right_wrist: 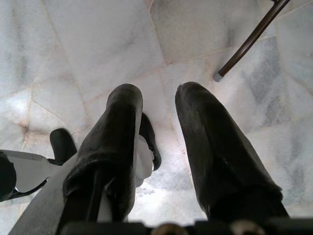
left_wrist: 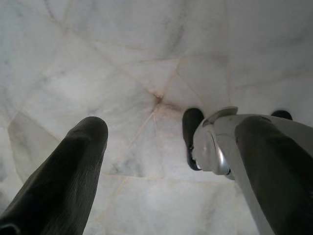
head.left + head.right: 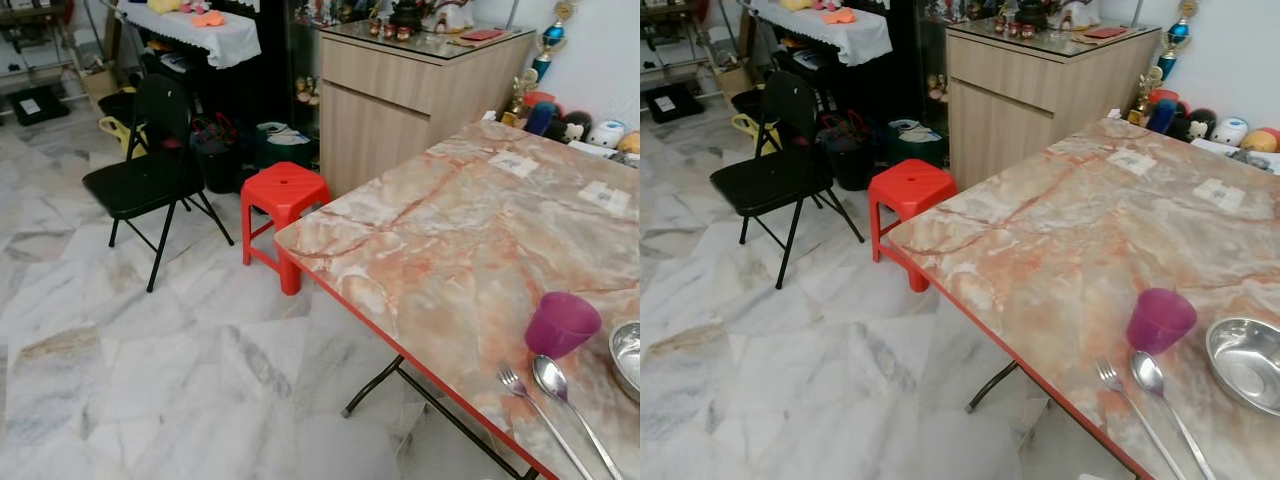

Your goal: Setting the table

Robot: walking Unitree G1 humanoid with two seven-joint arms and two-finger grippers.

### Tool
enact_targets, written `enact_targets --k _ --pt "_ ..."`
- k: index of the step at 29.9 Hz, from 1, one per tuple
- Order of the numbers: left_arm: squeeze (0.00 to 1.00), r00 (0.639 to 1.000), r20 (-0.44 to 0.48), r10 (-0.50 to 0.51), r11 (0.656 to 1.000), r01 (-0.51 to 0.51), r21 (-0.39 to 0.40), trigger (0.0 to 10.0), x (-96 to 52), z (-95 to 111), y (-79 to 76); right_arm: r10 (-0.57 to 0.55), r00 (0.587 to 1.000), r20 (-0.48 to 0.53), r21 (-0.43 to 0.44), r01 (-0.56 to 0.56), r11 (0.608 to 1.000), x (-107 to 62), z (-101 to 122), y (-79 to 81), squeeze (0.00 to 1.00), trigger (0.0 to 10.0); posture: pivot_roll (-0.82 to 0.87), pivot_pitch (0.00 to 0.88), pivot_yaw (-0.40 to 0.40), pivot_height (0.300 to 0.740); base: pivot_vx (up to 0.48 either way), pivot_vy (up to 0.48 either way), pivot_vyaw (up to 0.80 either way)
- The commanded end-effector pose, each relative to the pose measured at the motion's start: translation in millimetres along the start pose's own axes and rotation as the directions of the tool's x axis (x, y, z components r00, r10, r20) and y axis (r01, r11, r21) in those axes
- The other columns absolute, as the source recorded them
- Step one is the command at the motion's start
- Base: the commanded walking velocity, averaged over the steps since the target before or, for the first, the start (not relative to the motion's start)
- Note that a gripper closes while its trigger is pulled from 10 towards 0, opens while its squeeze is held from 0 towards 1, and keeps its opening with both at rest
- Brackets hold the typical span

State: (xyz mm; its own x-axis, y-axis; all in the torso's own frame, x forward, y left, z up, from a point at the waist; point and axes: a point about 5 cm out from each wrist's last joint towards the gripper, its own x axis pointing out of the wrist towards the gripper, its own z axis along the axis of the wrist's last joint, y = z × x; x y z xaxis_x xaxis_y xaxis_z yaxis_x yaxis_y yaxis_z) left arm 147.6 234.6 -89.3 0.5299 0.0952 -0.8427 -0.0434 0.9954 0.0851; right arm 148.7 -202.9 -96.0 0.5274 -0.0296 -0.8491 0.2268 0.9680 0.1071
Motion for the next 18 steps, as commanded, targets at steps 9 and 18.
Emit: enact_targets --k 9,18 --pt "0.00 1.000 0.016 -0.022 1.000 0.022 0.001 10.0 4.9 8.9 -26.9 -0.004 1.000 -0.009 0.010 0.004 1.000 -0.6 -1.8 -2.2 0.00 10.0 0.00 0.000 0.021 0.740 0.000 -0.213 -0.80" --pt "0.00 1.000 0.001 -0.022 1.000 0.022 0.015 10.0 4.0 5.2 -22.6 -0.001 1.000 -0.010 0.010 0.001 1.000 -0.6 -1.7 -2.1 0.00 10.0 0.00 0.000 0.022 0.740 0.000 0.000 -0.80"
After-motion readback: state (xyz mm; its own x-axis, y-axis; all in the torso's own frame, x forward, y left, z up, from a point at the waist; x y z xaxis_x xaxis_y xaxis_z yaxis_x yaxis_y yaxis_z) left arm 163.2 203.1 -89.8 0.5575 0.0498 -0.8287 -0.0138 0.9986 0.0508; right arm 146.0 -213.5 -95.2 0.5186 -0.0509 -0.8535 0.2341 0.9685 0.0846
